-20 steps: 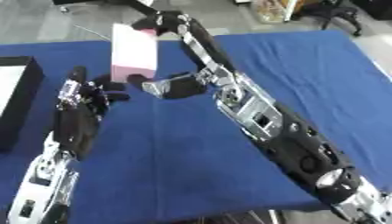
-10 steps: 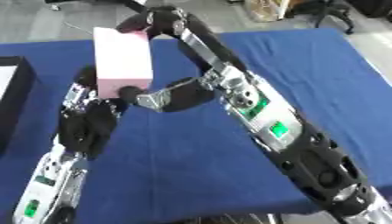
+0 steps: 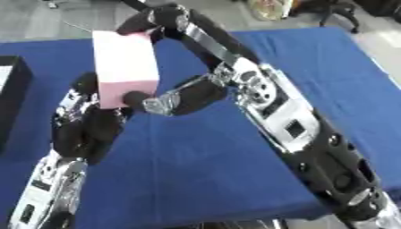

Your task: Pick up the objects with one hand, pass them to the other hand, and then place them into the box on the other side of the table.

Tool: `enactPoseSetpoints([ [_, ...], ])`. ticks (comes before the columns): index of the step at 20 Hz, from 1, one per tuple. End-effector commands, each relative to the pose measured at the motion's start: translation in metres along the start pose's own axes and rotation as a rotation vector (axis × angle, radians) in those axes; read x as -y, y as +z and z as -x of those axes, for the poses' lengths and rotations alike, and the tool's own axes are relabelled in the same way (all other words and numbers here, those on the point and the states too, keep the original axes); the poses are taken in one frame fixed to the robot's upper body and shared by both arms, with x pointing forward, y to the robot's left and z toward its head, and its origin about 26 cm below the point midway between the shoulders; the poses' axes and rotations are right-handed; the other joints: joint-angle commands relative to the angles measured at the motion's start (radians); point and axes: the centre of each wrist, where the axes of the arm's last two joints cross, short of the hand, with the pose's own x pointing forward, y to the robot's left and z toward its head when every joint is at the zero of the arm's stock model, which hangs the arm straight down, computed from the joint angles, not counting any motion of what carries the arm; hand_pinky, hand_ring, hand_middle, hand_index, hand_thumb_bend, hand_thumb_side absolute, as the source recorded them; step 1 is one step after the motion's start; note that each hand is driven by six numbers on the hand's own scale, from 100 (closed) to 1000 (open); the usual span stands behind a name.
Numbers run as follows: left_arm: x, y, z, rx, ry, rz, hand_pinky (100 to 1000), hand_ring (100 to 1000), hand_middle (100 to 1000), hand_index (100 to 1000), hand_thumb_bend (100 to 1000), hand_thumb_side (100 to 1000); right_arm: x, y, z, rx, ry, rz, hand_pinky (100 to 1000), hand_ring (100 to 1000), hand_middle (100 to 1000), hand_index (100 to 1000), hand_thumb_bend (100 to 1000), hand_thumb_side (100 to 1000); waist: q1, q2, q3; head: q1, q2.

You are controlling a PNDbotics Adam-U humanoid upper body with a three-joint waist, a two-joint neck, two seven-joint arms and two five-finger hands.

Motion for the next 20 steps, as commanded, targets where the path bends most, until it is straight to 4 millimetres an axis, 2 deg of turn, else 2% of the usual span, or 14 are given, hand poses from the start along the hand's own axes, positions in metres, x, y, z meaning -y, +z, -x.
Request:
enactPoseSetpoints([
  [1,-0.001,-0.003,-0.012,0.034,-0.021,0.039,986,654,617,824,478,865,0.007,0.000,-0.006,0.013,0.006,-0.003,706,785,498,454,362,100,0.002,-0.009,0.001,-0.005,-0.003],
  [11,-0.001,-0.005,-0.014,0.034,-0.021,0.060,978,638,598,824,493,862,0.005,0.000,-0.001,-0.010,-0.019,-0.006,704,785,496,451,386,100,0.003,-0.007,0.000,-0.008,-0.003],
  [20,-0.002,-0.006,-0.011,-0.032,-0.047,0.080,971,628,598,827,473,918,-0.003,-0.002,0.011,-0.050,-0.006,-0.045,702,789,498,451,394,100,0.002,-0.008,0.003,-0.016,-0.003],
])
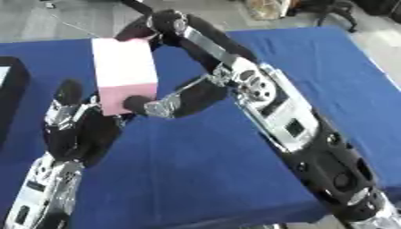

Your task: Pick up the objects with one hand, pass them to the other hand, and then place them into the box on the other side of the table.

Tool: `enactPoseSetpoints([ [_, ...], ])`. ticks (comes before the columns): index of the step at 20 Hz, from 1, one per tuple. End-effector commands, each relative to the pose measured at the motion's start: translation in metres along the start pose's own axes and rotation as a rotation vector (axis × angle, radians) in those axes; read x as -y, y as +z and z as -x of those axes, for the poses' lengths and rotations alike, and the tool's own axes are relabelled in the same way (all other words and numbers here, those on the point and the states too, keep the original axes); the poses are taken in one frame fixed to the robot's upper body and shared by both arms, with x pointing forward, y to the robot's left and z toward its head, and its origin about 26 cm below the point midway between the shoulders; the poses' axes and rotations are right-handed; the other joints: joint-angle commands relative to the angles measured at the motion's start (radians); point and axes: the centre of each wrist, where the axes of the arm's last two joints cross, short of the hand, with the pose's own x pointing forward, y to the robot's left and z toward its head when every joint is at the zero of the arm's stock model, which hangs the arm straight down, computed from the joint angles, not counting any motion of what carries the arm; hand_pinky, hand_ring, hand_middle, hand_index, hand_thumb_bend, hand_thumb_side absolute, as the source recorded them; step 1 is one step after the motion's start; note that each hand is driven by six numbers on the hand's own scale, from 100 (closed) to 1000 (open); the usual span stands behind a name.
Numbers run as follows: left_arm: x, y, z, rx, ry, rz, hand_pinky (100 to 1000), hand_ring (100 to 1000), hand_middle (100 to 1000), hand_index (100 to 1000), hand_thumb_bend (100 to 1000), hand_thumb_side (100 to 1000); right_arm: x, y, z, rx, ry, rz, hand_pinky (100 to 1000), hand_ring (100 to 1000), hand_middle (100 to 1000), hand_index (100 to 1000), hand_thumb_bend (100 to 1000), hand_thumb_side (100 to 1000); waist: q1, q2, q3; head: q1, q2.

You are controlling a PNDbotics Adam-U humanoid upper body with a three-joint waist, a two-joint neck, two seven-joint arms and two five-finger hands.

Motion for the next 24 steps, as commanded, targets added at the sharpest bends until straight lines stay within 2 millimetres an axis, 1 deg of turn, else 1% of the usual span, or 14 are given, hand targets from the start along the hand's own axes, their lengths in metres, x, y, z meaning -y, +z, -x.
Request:
enactPoseSetpoints([
  [1,0.000,-0.007,-0.010,-0.005,-0.043,0.028,971,627,598,827,473,923,0.000,-0.002,0.006,-0.023,0.026,-0.022,703,789,498,452,395,100,0.002,-0.009,0.002,-0.006,-0.003],
  [9,-0.002,-0.010,-0.005,-0.095,-0.052,0.017,963,618,595,828,482,1000,-0.003,-0.001,0.016,-0.058,0.083,-0.111,710,800,510,466,419,100,0.000,-0.009,0.004,-0.010,-0.003],
  [17,-0.002,-0.013,0.003,-0.168,-0.048,0.006,953,605,580,826,484,1000,-0.007,-0.002,0.025,-0.084,0.138,-0.180,710,799,511,471,410,100,-0.001,-0.011,0.007,-0.010,-0.003],
  [19,-0.002,-0.014,0.003,-0.175,-0.050,0.010,945,589,563,822,475,1000,-0.008,-0.003,0.026,-0.080,0.152,-0.187,711,798,512,473,410,100,-0.001,-0.011,0.008,-0.009,-0.003],
  [21,-0.002,-0.014,0.003,-0.182,-0.051,0.012,926,556,525,804,463,1000,-0.008,-0.003,0.026,-0.078,0.162,-0.190,712,798,512,474,408,100,-0.001,-0.012,0.009,-0.009,-0.003],
  [24,-0.002,-0.015,0.004,-0.190,-0.047,0.015,905,518,485,778,397,976,-0.008,-0.003,0.027,-0.075,0.173,-0.189,713,798,512,475,407,100,-0.001,-0.012,0.010,-0.008,-0.003],
])
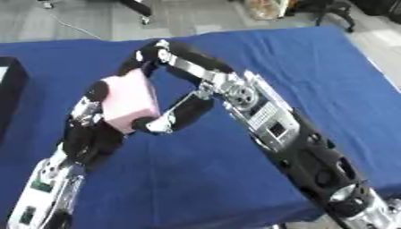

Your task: Pick up the objects with one hand, pass them to the other hand, and then place them into the box on the other side of the table.

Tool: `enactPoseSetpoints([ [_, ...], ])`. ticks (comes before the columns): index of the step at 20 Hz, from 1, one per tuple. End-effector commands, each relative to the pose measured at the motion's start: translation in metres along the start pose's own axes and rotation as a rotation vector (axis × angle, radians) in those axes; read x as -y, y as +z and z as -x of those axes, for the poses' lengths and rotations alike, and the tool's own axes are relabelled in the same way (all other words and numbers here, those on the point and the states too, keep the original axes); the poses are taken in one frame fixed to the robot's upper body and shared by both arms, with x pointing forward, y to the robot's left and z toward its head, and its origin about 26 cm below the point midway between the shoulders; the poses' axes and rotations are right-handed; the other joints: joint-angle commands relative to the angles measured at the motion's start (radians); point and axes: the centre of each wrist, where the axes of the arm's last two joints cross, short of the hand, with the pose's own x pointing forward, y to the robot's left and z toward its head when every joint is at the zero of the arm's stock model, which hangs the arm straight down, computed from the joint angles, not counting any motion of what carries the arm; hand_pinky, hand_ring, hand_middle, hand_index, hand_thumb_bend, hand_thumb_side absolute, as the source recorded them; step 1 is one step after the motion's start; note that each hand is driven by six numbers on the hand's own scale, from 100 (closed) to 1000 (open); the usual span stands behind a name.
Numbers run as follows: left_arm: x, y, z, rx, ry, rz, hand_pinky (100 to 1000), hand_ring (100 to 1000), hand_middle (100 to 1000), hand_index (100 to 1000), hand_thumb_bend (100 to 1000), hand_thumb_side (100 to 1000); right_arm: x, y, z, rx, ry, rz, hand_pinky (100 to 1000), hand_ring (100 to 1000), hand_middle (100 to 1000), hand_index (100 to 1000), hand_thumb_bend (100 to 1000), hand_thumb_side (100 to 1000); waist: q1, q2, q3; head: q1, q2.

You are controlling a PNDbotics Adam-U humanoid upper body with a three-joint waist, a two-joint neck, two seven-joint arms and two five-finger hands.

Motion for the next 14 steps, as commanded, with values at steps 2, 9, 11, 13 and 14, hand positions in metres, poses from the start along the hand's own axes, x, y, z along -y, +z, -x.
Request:
enactPoseSetpoints([
  [2,0.0044,-0.0130,-0.0162,0.034,-0.032,0.057,889,489,455,757,325,938,-0.0001,-0.0024,0.0013,0.001,0.031,-0.010,713,797,512,475,405,100,0.001,-0.012,0.000,0.003,-0.003],
  [9,0.0044,-0.0166,-0.0169,0.048,0.002,0.106,818,385,329,659,141,834,-0.0001,-0.0027,0.0030,0.008,0.039,0.023,716,794,510,476,407,100,0.002,-0.012,0.000,0.002,-0.003],
  [11,0.0043,-0.0174,-0.0163,0.054,0.021,0.113,792,352,292,627,100,802,0.0001,-0.0027,0.0036,0.009,0.040,0.041,718,794,512,480,413,100,0.002,-0.012,0.000,0.002,-0.003],
  [13,0.0043,-0.0182,-0.0158,0.064,0.046,0.118,769,325,262,598,100,772,0.0006,-0.0028,0.0037,0.011,0.044,0.060,721,793,516,488,421,101,0.003,-0.012,0.000,0.001,-0.003],
  [14,0.0042,-0.0186,-0.0158,0.069,0.058,0.119,765,318,253,590,100,763,0.0011,-0.0027,0.0037,0.014,0.048,0.070,722,793,518,491,428,107,0.003,-0.012,-0.001,0.000,-0.003],
])
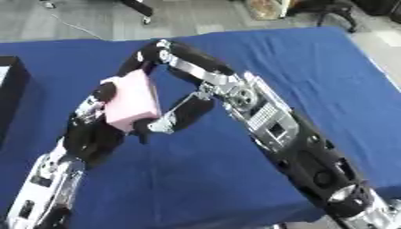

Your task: Pick up the objects with one hand, pass them to the other hand, and then place them into the box on the other side of the table.

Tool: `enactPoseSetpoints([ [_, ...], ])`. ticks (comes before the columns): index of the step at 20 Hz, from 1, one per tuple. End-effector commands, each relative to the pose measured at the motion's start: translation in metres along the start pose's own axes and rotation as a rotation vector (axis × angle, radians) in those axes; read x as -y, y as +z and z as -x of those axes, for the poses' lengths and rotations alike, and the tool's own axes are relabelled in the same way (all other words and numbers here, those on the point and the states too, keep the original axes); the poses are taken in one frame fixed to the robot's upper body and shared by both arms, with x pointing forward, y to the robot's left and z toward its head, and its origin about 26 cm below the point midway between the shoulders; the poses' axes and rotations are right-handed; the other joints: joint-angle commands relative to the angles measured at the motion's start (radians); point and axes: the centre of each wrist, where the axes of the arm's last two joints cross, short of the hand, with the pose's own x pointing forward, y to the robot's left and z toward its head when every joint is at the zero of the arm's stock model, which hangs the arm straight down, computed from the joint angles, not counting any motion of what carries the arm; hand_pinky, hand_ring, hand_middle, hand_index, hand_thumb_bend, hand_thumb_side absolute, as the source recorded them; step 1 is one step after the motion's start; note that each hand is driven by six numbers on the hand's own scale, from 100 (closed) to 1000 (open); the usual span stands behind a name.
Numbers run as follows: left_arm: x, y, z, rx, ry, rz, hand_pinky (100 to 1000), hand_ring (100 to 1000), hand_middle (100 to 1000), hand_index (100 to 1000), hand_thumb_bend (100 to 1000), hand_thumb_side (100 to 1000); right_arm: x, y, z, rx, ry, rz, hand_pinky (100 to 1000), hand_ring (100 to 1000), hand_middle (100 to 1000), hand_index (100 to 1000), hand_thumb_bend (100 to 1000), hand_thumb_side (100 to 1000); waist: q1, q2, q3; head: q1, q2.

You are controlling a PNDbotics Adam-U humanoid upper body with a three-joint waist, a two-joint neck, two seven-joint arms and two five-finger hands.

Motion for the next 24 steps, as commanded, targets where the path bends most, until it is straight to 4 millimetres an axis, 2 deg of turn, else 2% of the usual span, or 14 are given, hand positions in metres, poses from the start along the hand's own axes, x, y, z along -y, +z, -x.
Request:
enactPoseSetpoints([
  [1,0.009,-0.014,-0.012,0.055,0.008,0.070,756,303,233,573,100,746,0.002,-0.003,0.002,-0.007,0.031,0.028,723,792,522,503,456,130,0.003,-0.012,-0.001,-0.002,-0.003],
  [4,0.008,-0.014,-0.011,0.066,0.037,0.044,731,280,202,544,100,722,0.003,-0.002,0.002,-0.001,0.049,0.056,730,796,541,555,519,186,0.004,-0.012,-0.001,-0.003,-0.003],
  [6,0.008,-0.014,-0.011,0.070,0.052,0.030,723,273,192,536,100,718,0.004,-0.002,0.001,0.013,0.065,0.065,739,806,582,621,569,230,0.004,-0.013,-0.001,-0.003,-0.003],
  [7,0.008,-0.014,-0.012,0.070,0.057,0.025,718,269,188,532,100,717,0.004,-0.002,0.001,0.021,0.074,0.067,756,829,665,704,644,274,0.004,-0.013,-0.001,-0.003,-0.003],
  [8,0.008,-0.014,-0.012,0.070,0.061,0.018,717,268,186,531,100,717,0.004,-0.002,0.000,0.035,0.088,0.066,764,840,703,740,673,285,0.004,-0.013,-0.001,-0.003,-0.003],
  [9,0.008,-0.015,-0.012,0.069,0.064,0.012,717,266,183,529,100,717,0.004,-0.002,0.000,0.048,0.100,0.065,786,870,776,819,737,334,0.004,-0.013,-0.001,-0.003,-0.003],
  [11,0.008,-0.015,-0.012,0.066,0.069,0.003,715,264,181,527,100,719,0.005,-0.001,-0.001,0.074,0.120,0.069,825,915,864,886,850,424,0.004,-0.014,-0.002,-0.002,-0.003],
  [13,0.007,-0.015,-0.011,0.061,0.077,-0.007,712,262,178,524,100,719,0.007,-0.001,-0.003,0.101,0.129,0.083,859,951,932,918,896,444,0.004,-0.014,-0.002,-0.001,-0.003],
  [16,0.006,-0.014,-0.010,0.053,0.082,-0.025,709,258,173,520,100,718,0.011,0.000,-0.008,0.135,0.132,0.096,886,986,982,943,929,472,0.005,-0.015,-0.003,0.000,-0.003],
  [17,0.006,-0.014,-0.010,0.050,0.082,-0.033,708,256,172,519,100,718,0.012,0.000,-0.011,0.145,0.134,0.099,893,991,989,949,950,512,0.005,-0.015,-0.003,0.000,-0.003],
  [18,0.005,-0.014,-0.009,0.046,0.082,-0.041,708,256,171,518,100,719,0.013,0.001,-0.013,0.157,0.136,0.101,897,993,992,953,930,488,0.005,-0.015,-0.004,0.000,-0.003],
  [24,0.001,-0.013,-0.005,0.028,0.080,-0.082,710,254,167,516,100,722,0.023,0.004,-0.027,0.195,0.143,0.127,909,996,1000,963,925,507,0.006,-0.016,-0.007,0.002,-0.003],
])
